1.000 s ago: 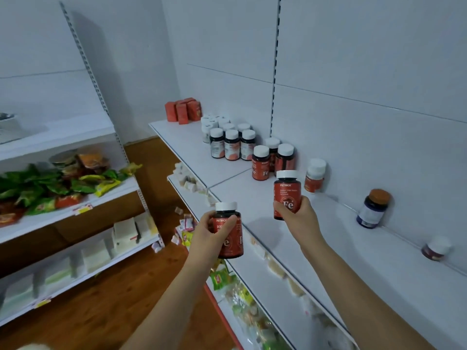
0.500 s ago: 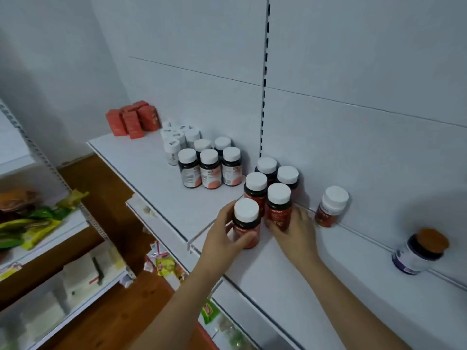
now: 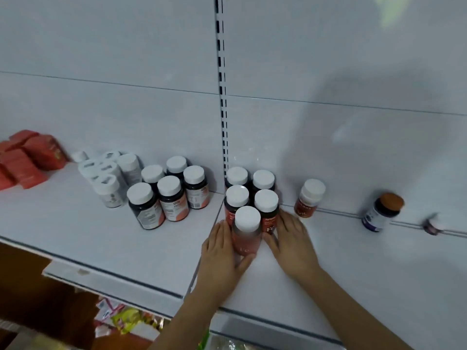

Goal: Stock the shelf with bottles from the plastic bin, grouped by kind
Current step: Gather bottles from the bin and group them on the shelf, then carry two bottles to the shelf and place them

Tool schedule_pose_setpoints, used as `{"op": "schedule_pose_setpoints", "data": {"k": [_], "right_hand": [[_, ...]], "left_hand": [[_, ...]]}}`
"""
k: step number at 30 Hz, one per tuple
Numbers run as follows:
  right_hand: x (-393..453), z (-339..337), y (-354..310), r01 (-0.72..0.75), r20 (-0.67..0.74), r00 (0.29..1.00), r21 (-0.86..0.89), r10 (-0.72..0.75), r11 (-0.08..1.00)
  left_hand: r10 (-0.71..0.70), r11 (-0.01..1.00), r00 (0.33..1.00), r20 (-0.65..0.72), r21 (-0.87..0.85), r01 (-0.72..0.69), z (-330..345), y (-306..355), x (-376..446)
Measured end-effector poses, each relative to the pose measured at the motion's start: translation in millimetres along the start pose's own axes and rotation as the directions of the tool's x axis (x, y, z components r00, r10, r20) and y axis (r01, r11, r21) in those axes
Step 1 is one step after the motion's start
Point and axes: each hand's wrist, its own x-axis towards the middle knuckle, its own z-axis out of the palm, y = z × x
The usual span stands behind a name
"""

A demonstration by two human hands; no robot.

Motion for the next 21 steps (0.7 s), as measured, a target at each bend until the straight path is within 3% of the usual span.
{"op": "schedule_pose_setpoints", "data": {"k": [4, 7, 10, 15, 21], "right_hand": [[-12.3, -3.0, -7.8, -0.092, -0.012, 0.996, 0.094, 0.094, 0.991], [-40.1, -8.5, -15.2, -0.153, -0.079, 0.983, 0.174, 0.168, 0.973], [-73.1, -15.4, -20.8, -0.192, -0.129, 0.965, 0.246, 0.229, 0.95], [-136.5, -38.7, -19.4, -0.296, -0.215, 0.896, 0.364, 0.389, 0.883], [-226.5, -90.4, 13.0, -0.413, -0.357, 0.772, 0.346, 0.525, 0.842]], "left_hand": [[0.061, 0.989, 0.994, -0.091, -0.126, -0.072, -10.5, -5.9, -8.5], [0.013, 0.968, 0.987, -0.159, -0.247, -0.053, -26.0, -14.3, -25.9], [0.088, 0.971, 0.98, -0.176, -0.206, -0.124, -34.0, -23.5, -41.1], [0.328, 0.914, 0.944, -0.037, -0.242, -0.327, -21.9, -4.3, -80.3], [0.546, 0.793, 0.83, 0.119, -0.394, -0.465, 6.8, 83.7, -134.9]]}}
